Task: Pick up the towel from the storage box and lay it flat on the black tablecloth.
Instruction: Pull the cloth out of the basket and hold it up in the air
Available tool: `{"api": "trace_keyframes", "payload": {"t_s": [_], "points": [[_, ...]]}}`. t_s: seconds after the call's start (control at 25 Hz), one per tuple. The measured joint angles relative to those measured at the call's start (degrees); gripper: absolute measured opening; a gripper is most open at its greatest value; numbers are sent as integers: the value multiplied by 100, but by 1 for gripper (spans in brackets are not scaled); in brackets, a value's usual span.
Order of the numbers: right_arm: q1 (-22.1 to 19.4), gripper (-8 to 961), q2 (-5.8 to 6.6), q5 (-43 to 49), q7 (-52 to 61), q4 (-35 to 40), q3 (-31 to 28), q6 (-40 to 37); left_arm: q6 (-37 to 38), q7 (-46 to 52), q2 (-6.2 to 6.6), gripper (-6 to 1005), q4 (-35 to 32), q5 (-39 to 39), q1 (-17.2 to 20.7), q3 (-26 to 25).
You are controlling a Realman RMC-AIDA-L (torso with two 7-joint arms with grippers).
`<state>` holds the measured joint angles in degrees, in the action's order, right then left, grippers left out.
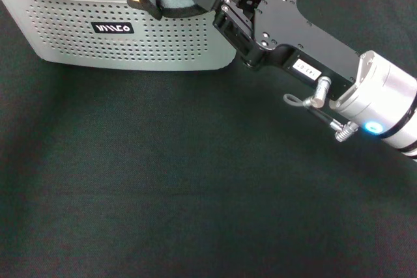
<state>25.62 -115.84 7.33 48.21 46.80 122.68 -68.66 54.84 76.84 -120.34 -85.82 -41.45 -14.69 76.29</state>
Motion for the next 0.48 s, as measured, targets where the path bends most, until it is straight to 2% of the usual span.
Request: {"api": "trace_keyframes", "payload": {"t_s": [0.2, 0.48], "points": [[-11, 151, 1, 47, 16, 0, -3, -13, 1, -2, 2, 28, 4, 15, 17, 0], [-2, 137, 8, 92, 11, -8, -35, -16, 0, -3, 3, 28, 21, 22, 19, 0]]}}
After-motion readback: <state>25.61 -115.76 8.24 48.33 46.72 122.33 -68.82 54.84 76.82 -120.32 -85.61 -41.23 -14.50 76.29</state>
